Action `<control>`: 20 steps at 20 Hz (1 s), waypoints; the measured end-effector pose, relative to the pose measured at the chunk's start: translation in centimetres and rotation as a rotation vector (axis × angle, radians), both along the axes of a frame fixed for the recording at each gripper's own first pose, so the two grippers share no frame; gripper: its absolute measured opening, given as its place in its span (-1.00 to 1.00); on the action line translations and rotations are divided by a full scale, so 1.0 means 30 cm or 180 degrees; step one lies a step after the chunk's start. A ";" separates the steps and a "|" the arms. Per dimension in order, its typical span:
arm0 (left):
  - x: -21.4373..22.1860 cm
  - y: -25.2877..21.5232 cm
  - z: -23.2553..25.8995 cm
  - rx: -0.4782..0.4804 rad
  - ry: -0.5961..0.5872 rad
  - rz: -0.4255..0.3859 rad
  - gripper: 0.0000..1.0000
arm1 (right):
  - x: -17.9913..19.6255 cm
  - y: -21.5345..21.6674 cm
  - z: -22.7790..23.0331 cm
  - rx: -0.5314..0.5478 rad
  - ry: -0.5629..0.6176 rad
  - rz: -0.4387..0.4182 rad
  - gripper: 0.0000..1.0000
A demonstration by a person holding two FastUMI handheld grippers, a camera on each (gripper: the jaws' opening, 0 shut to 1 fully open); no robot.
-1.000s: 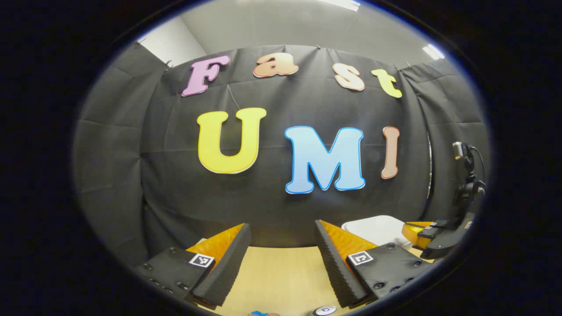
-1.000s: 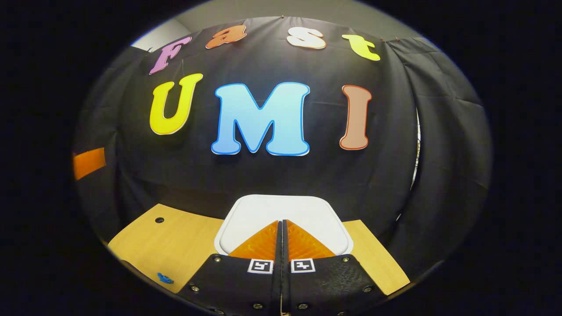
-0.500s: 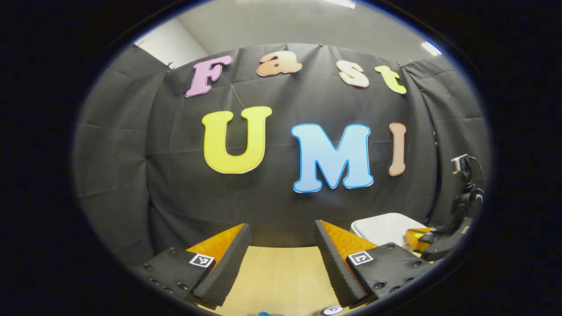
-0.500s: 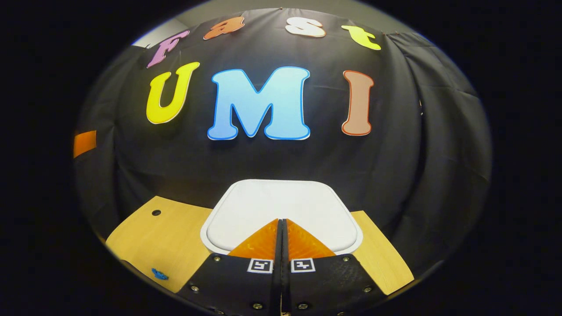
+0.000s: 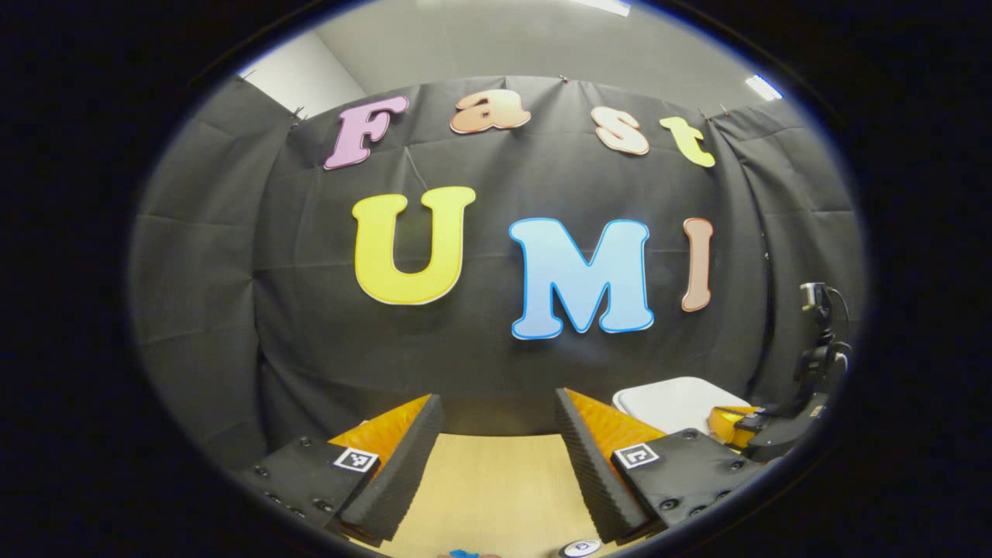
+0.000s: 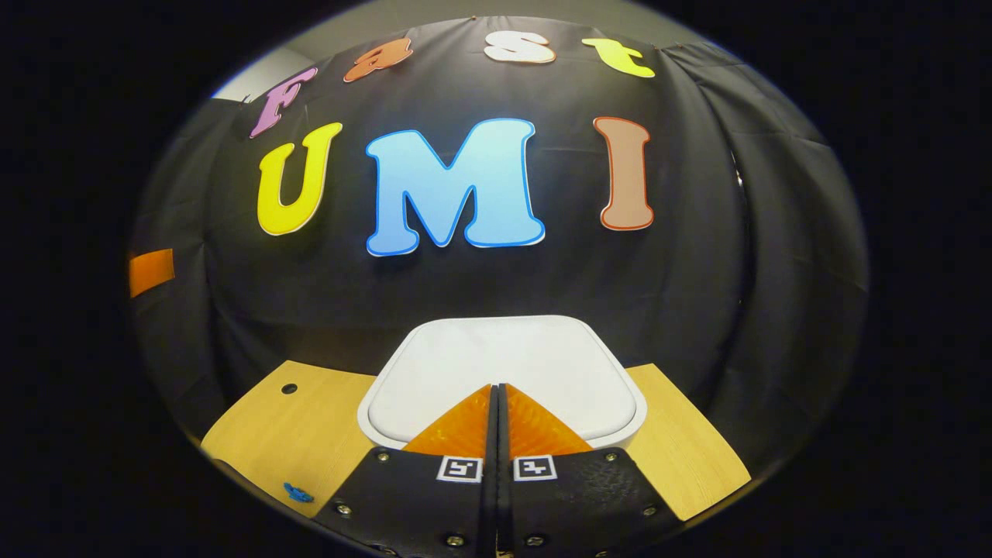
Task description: Press the lid of the desktop garbage bin to open it, pick up the crumpled paper on the desktop and throw it into the bin, then pick up the pop can on the desktop and drop it into the bin, and finally close the garbage bin lid.
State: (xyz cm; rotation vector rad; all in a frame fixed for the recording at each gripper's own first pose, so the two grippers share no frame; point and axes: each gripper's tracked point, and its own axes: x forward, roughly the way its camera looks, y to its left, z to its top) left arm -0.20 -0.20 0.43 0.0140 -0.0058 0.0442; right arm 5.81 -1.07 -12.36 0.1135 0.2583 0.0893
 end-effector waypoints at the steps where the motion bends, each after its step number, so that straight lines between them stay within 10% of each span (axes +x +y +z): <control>1: -0.002 0.003 0.001 0.0008 0.0004 -0.0002 0.89 | 0.000 -0.002 0.002 0.0008 0.0048 0.0006 -0.99; 20: -0.081 0.078 -0.041 -0.0085 0.0057 0.0027 0.90 | -0.177 0.049 0.354 0.0128 -0.0624 0.0032 -0.99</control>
